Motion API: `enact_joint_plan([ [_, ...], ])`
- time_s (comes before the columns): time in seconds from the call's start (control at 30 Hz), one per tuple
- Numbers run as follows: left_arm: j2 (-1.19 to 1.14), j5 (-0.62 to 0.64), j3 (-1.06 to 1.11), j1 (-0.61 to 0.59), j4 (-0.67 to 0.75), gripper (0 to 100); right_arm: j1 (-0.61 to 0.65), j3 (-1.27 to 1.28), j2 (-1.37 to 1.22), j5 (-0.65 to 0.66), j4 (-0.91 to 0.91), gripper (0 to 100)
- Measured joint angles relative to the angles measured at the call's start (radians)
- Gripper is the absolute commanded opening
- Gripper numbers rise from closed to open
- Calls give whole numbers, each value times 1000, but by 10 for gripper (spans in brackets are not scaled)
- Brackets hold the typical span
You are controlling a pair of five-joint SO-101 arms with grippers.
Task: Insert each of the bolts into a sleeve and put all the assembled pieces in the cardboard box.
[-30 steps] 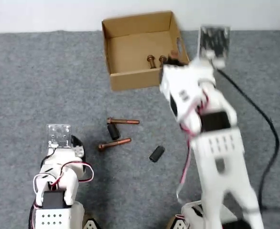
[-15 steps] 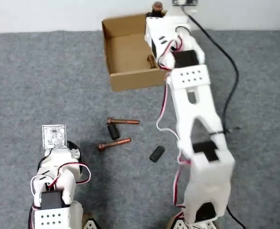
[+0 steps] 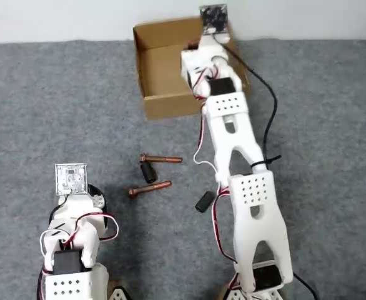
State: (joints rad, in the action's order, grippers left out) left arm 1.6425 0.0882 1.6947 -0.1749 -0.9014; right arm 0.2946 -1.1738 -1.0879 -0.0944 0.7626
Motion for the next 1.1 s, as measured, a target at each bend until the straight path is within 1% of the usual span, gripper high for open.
enact_joint_plan([
  [0.1,0,0,0,0,0,5,29,0,-29,0,144,21],
  [0.2,0,0,0,0,0,5,38,-9,-40,34,258,105],
  [0.27,0,0,0,0,0,5,43,-23,-43,49,301,170],
  [0.33,0,0,0,0,0,5,49,-29,-43,55,331,210],
  [0.63,0,-2,0,0,0,5,55,-41,-43,58,359,188],
  [0.8,0,-2,0,0,0,5,52,-146,-44,58,408,188],
  [0.97,0,-2,0,0,0,5,61,-318,-44,58,566,187],
  [1.1,0,-2,0,0,0,5,84,-442,-40,58,769,187],
])
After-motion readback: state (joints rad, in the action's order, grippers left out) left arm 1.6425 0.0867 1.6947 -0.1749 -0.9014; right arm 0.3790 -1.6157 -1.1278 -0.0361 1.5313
